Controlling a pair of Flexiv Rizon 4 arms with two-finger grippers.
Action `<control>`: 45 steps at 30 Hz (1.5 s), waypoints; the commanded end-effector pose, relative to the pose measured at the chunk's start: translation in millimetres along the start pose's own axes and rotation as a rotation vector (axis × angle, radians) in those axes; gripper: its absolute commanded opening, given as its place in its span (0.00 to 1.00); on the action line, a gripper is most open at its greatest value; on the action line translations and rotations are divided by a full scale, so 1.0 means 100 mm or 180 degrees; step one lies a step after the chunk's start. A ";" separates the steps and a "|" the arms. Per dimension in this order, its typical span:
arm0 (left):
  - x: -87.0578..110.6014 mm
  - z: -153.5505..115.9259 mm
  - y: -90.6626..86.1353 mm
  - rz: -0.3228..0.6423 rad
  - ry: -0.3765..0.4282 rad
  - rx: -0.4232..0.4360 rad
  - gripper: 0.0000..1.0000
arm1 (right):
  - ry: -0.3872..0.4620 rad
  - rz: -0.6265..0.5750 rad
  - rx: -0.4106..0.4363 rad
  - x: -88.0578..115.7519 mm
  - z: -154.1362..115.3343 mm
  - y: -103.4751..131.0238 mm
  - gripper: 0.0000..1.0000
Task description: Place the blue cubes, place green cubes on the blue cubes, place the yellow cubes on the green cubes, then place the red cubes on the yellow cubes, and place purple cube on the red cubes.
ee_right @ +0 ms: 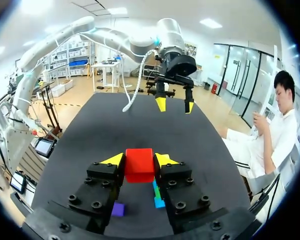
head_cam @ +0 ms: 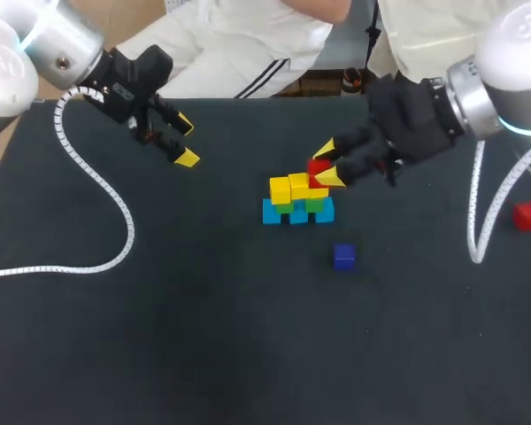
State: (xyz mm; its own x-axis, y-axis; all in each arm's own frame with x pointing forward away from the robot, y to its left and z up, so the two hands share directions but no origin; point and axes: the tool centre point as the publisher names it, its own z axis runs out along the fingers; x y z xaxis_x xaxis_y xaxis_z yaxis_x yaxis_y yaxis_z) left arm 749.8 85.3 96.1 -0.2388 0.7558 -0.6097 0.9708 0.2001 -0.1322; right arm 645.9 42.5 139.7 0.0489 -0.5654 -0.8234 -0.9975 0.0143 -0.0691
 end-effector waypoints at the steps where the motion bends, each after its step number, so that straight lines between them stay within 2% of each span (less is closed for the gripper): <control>1: 0.01 0.00 -0.01 0.0007 -0.0006 -0.0005 1.00 | -0.0017 0.0015 -0.0144 0.06 0.16 -0.19 0.00; 7: 0.01 0.00 -0.01 0.0007 -0.0006 -0.0005 1.00 | 0.0018 0.0036 -0.0217 0.13 0.27 -0.26 0.00; 15: 0.01 0.00 -0.01 0.0007 -0.0006 -0.0005 1.00 | 0.0138 0.0025 -0.0246 0.10 0.36 -0.26 0.00; 45: 0.01 0.00 -0.01 0.0007 -0.0006 -0.0005 1.00 | 0.0098 0.0137 -0.0340 0.21 0.49 -0.33 0.00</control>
State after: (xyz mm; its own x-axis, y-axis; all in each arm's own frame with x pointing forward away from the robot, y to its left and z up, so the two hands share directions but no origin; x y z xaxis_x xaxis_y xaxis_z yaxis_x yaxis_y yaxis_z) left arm 749.8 85.3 96.1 -0.2388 0.7558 -0.6097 0.9708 0.2001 -0.1322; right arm 678.0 70.1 98.9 0.0055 -0.5954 -0.8034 -0.9989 -0.0410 0.0235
